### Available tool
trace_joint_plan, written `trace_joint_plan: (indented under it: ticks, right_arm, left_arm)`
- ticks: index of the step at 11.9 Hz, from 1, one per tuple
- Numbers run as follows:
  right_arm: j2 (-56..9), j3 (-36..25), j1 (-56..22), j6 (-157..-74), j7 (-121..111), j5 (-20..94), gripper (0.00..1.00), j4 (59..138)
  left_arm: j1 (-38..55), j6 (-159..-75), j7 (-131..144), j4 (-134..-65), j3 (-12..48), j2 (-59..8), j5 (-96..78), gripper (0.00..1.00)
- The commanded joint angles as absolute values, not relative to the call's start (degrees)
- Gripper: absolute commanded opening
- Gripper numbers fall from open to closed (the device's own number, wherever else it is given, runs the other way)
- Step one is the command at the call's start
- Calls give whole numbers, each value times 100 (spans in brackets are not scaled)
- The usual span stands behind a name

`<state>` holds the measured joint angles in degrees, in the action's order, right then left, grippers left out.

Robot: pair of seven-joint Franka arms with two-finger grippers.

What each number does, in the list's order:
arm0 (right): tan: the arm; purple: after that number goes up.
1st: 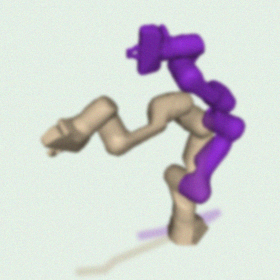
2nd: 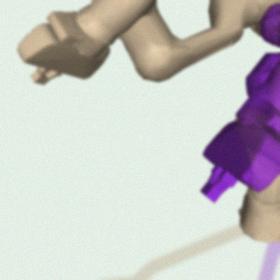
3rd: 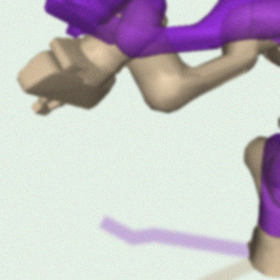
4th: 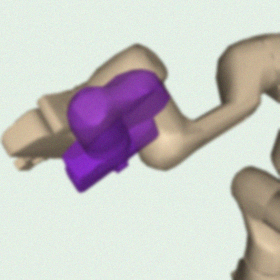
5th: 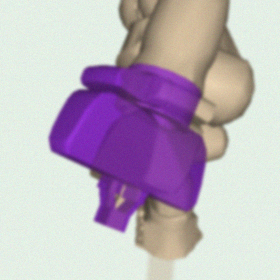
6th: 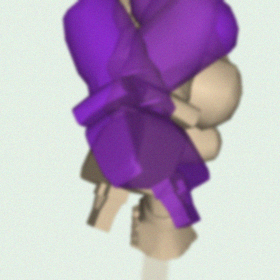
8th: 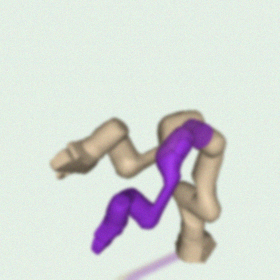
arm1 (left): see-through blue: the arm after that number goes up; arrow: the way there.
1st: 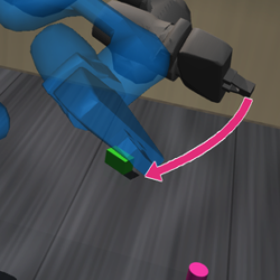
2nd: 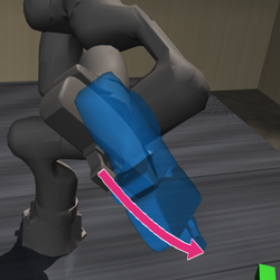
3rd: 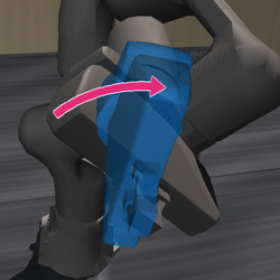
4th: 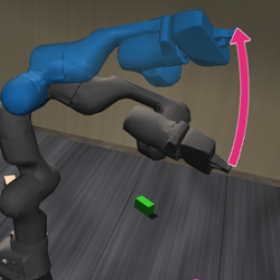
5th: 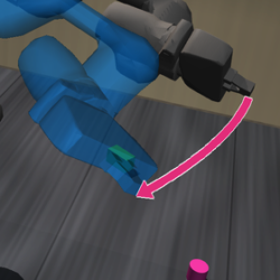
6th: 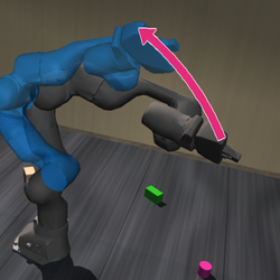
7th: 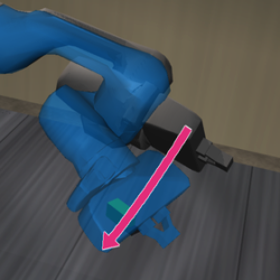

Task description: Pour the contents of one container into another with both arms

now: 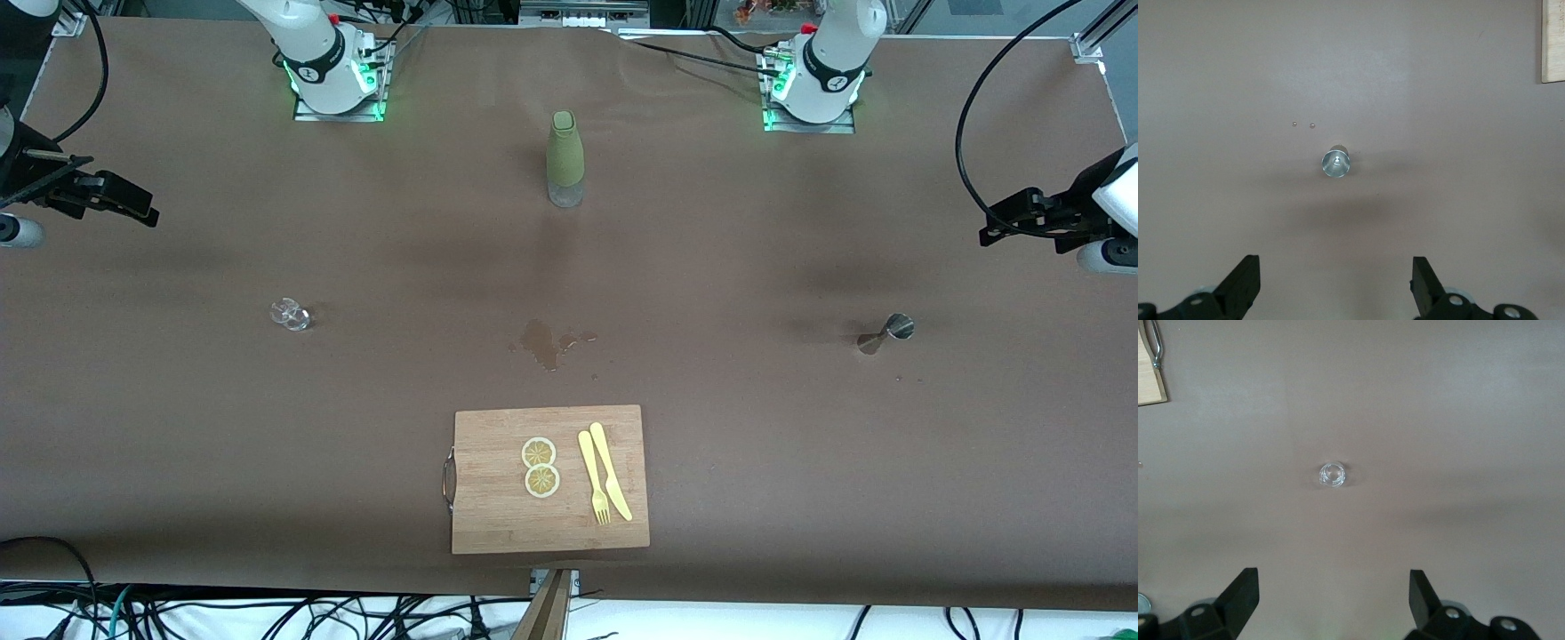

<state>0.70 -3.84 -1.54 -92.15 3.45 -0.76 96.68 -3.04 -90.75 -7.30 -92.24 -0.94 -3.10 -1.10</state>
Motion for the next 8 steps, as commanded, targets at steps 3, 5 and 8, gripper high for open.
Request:
trace_joint_plan:
  ticks: [3,5,8]
  right_arm:
    - [97,-387,-106,-9167,229,26,100,9677]
    - [97,-387,-105,-9167,220,26,100,9677]
    - [97,-387,-105,-9167,220,26,100,9677]
  left_arm:
    - [-272,-8991,-633,-9211,-44,-255,88,100]
    - [-281,-9000,-676,-9193,-53,-255,88,100]
    - [-281,-8930,-660,-9167,-26,-264,88,100]
